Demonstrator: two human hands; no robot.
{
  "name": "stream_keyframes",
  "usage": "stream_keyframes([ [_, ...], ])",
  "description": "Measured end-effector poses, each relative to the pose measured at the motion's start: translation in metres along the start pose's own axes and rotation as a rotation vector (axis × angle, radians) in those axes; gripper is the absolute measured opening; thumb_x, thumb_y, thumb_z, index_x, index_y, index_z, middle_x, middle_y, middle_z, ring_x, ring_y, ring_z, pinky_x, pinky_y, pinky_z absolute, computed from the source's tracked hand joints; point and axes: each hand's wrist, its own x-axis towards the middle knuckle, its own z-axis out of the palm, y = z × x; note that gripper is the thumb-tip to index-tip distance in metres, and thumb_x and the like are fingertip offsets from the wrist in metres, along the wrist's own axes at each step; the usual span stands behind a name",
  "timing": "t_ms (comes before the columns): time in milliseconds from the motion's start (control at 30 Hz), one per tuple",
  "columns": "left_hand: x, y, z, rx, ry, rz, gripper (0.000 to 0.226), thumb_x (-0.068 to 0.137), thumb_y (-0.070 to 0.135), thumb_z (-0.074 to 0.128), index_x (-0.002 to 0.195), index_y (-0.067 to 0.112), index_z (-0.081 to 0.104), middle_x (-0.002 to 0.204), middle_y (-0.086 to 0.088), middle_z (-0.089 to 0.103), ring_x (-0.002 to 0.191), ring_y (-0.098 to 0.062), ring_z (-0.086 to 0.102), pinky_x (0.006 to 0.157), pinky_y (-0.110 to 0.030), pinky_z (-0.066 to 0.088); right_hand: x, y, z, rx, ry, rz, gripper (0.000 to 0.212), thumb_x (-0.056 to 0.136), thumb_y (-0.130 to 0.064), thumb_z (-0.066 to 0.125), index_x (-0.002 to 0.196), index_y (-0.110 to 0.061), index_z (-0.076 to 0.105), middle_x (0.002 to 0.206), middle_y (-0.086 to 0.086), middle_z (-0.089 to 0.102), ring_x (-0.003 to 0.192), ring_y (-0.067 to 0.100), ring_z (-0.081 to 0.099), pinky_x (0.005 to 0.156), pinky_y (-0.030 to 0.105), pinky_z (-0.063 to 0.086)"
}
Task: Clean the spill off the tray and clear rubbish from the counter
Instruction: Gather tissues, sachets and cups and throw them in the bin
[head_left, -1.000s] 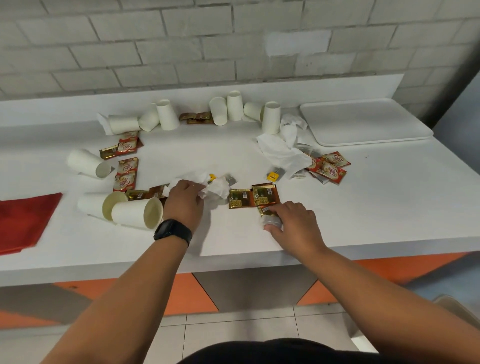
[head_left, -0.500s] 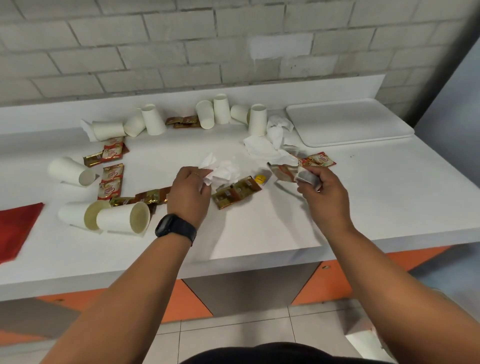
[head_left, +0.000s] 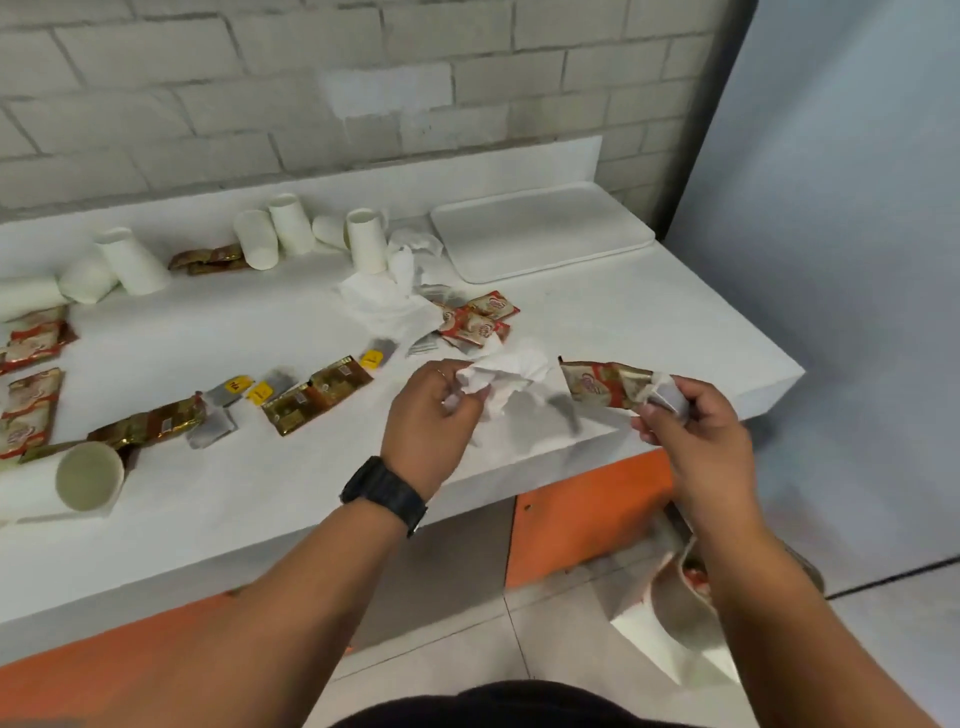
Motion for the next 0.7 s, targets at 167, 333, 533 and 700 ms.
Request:
stream_keyframes([
  [167, -0.029, 0.040, 0.086, -0.130, -0.271, 0.002, 0.008, 0.086, 0.024, 0.064, 0.093, 0.028, 0.061, 0.089, 0.012, 0.068, 0.079, -0.001, 0.062, 0.067, -0.019, 0.048, -0.014, 0.017, -0.112, -0.141, 0.180, 0.101, 0.022, 0.087, -0.015, 0.066, 0.104, -0.030, 0.064, 0.097, -0.014, 0.067, 0.090, 0.007, 0.064, 0.078, 0.024, 0.053],
  [333, -0.056, 0.065, 0.176, -0.070, -0.464, -0.028, 0.011, 0.087, 0.030, 0.061, 0.096, 0.029, 0.056, 0.085, 0.010, 0.066, 0.077, -0.005, 0.061, 0.064, -0.022, 0.046, -0.008, 0.084, -0.196, -0.533, 0.137, 0.354, 0.024, 0.088, -0.023, 0.065, 0.112, -0.025, 0.060, 0.104, 0.000, 0.063, 0.094, 0.022, 0.058, 0.070, 0.028, 0.043],
  [533, -0.073, 0.069, 0.253, 0.059, -0.652, -0.113, 0.013, 0.090, 0.026, 0.055, 0.103, 0.025, 0.056, 0.095, 0.003, 0.065, 0.087, -0.015, 0.061, 0.066, -0.022, 0.046, 0.013, 0.185, -0.235, -0.718, -0.106, 0.608, 0.027, 0.085, -0.023, 0.068, 0.112, -0.019, 0.065, 0.106, 0.002, 0.067, 0.090, 0.022, 0.061, 0.075, 0.028, 0.046],
  [700, -0.067, 0.052, 0.312, 0.162, -0.736, -0.189, 0.016, 0.092, 0.025, 0.053, 0.107, 0.025, 0.056, 0.095, 0.004, 0.063, 0.084, -0.015, 0.059, 0.058, -0.018, 0.038, 0.043, 0.260, -0.252, -0.802, -0.313, 0.719, 0.042, 0.085, -0.024, 0.068, 0.125, -0.017, 0.057, 0.125, 0.005, 0.061, 0.115, 0.025, 0.058, 0.099, 0.025, 0.040],
])
